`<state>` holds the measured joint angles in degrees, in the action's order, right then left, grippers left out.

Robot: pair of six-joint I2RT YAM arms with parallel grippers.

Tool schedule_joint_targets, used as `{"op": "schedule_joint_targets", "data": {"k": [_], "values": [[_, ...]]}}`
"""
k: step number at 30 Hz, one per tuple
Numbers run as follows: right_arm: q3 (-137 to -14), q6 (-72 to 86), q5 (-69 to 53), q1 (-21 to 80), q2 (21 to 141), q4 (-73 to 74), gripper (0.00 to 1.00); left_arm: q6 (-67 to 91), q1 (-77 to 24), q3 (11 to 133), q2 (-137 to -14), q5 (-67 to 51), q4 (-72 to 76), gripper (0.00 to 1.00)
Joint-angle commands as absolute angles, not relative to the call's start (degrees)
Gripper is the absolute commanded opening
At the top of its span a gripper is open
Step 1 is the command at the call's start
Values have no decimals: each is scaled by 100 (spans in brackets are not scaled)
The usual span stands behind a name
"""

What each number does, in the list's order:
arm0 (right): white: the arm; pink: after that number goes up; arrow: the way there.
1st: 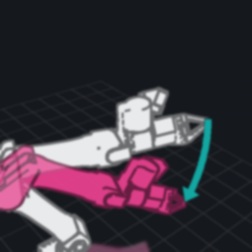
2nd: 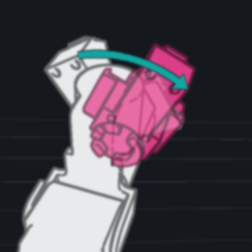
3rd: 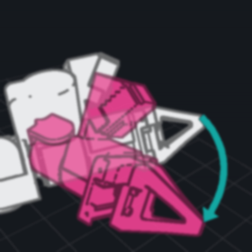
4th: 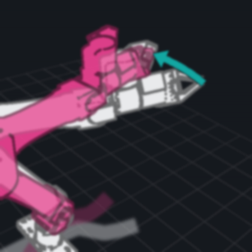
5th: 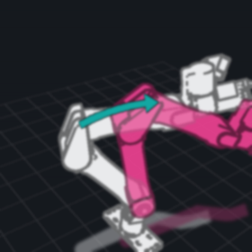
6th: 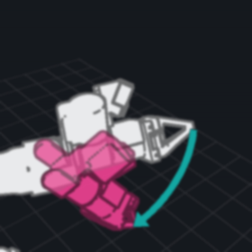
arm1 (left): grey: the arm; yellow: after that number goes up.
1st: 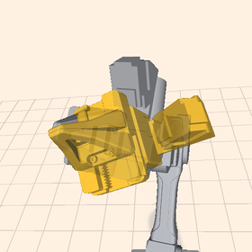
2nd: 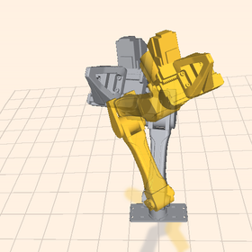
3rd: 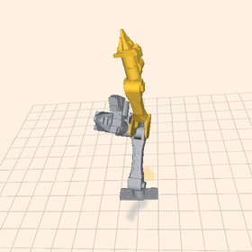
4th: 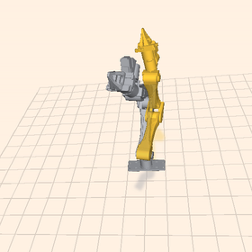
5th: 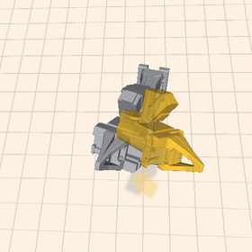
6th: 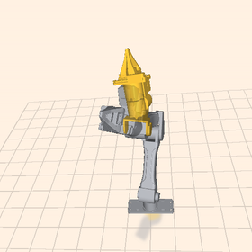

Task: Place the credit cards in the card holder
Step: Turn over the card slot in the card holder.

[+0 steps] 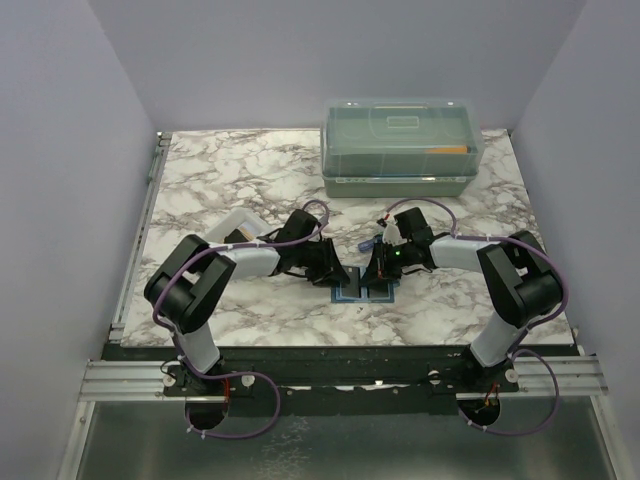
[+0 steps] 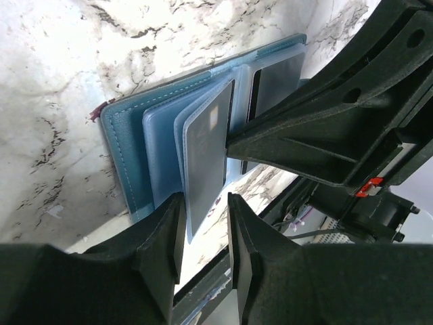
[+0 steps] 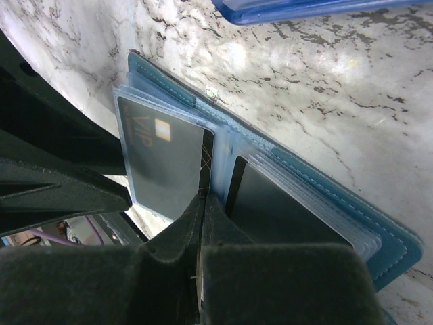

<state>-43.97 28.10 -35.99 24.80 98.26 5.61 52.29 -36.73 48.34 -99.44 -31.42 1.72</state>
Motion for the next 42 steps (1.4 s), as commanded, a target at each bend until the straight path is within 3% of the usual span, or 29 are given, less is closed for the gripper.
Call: {"op": "schedule_joint_targets", "data": {"k": [1, 9, 21, 32, 42], "values": [[-4307, 2707, -3269, 2516, 10072, 606, 2, 5154, -3763, 4991, -9692, -3000, 206, 35], [-4315, 2769, -3209, 2514, 9962, 716, 4, 5147, -3927, 5191, -9513, -2996, 117, 32], [-4431, 3158, -2748, 2509, 9063, 1527, 29, 5075, -4118, 5729, -10032, -3160, 79, 33], [-4121, 3327, -2739, 2224, 8436, 1634, 33, 5047, -4222, 5924, -10370, -3146, 88, 34], [-3958, 3741, -3117, 1739, 7983, 1239, 40, 5028, -4299, 5960, -10349, -3148, 97, 41]]}}
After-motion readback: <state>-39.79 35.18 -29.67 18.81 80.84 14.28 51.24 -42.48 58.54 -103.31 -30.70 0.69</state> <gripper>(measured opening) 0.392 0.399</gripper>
